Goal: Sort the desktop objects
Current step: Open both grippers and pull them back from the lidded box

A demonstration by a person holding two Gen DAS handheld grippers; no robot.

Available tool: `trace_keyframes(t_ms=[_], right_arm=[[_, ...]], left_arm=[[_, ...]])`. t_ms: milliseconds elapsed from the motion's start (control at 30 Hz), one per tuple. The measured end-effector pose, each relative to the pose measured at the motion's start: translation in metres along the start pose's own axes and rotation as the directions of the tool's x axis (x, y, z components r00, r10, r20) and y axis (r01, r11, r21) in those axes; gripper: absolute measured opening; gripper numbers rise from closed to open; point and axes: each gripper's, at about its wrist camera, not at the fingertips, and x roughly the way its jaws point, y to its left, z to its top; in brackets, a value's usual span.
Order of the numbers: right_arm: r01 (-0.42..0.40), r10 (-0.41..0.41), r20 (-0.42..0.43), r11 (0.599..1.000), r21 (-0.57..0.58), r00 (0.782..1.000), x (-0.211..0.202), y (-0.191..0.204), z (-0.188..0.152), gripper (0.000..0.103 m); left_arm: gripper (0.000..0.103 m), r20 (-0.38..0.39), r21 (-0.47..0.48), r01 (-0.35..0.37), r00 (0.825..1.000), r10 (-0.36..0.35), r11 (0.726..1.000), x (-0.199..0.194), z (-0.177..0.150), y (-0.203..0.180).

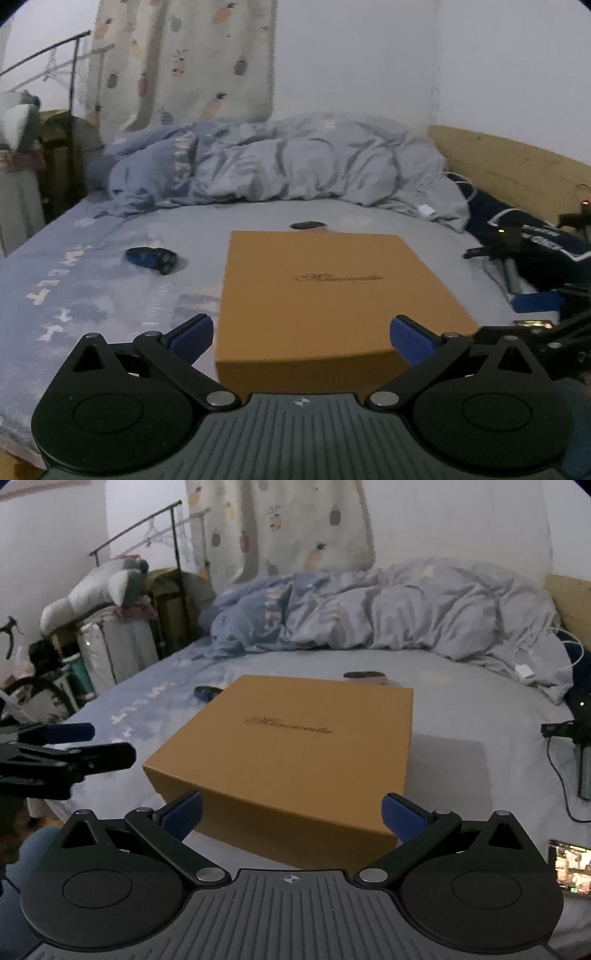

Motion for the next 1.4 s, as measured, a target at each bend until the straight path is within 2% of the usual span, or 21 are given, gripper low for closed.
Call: trace_keyframes(t_ms=[867,1400], right_arm=[[-0.01,0.01,-0.002,1.0,0.013,1.0,0.0045,0.0053,-0.0017,0.103],[-0.008,0.008,-0.01,0.999,0.047,1.0,0.0056,0.0002,-0.0028,0.103]], left_arm=[[0.103,-0.039,0.002,0.033,0.999,-0.033,0.999,0.0038,-0.0073,-0.002],[0.103,-0.051,-0.005,0.012,0.999,-0.012,1.0,0.0058,-0.0079,-0.002]])
